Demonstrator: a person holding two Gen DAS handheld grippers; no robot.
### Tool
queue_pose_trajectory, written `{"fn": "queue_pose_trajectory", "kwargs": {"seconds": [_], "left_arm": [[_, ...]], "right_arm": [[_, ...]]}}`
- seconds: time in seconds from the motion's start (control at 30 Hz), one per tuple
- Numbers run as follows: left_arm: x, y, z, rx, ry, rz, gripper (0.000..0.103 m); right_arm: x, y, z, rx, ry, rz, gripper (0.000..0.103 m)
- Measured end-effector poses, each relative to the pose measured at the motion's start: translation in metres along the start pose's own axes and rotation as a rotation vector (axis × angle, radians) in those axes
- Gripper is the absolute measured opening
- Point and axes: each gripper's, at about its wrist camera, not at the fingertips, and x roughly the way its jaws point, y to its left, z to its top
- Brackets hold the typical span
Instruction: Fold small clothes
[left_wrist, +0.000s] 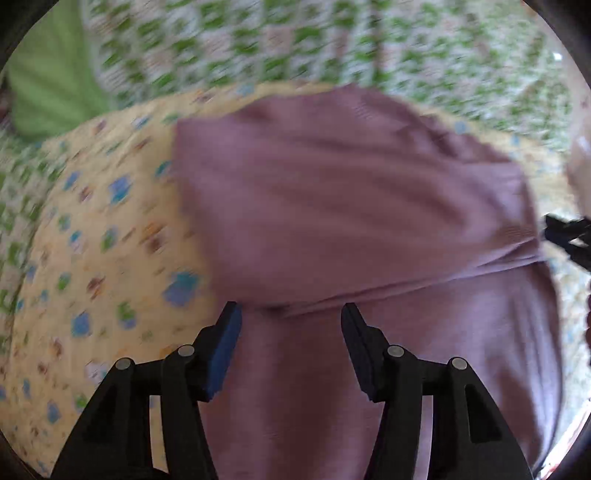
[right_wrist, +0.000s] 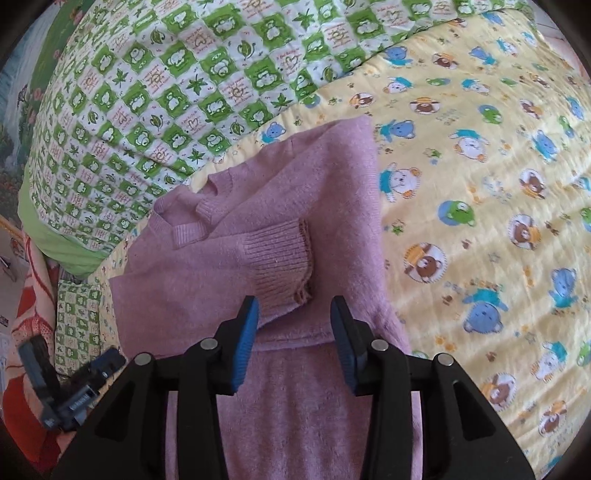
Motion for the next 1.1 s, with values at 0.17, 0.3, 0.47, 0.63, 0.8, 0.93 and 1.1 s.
{"fn": "queue_pose_trajectory", "kwargs": {"seconds": [0.17, 0.3, 0.47, 0.63, 0.8, 0.93, 1.1], "left_arm": [[0.039, 0.031, -0.003, -0.077, 0.040, 0.081, 0.057], [0.052, 0.041, 0.015, -0.179, -0.005, 0.110, 0.058], [0.051, 0.053, 0.026, -0.250, -0.028, 0.149, 0.058], [0.043, 0.080, 0.016, -0.368, -0.033, 0.112, 0.058], [0.049, 0.094, 0.014, -0.450, -0.012, 0.086, 0.058], [0.046, 0.099, 0.014, -0.464, -0.016, 0.079, 0.058], [0.041, 0.090, 0.006, -0.466, -0.007, 0.077, 0.058]], "right_arm": [[0.048, 0.007, 0.010, -0.049, 0.074, -0.133, 0.043], [0.064, 0.021, 0.017, -0.047, 0.102, -0.052, 0.008], [-0.037, 0.082, 0.052, -0.130, -0.150, 0.220, 0.007], [-0.077, 0.052, 0.056, -0.153, -0.217, 0.124, 0.007], [-0.010, -0.010, 0.027, -0.081, -0.041, -0.035, 0.007], [0.004, -0.025, 0.005, -0.099, -0.009, -0.082, 0.007], [-0.005, -0.032, -0.002, -0.120, -0.010, -0.087, 0.007]]}}
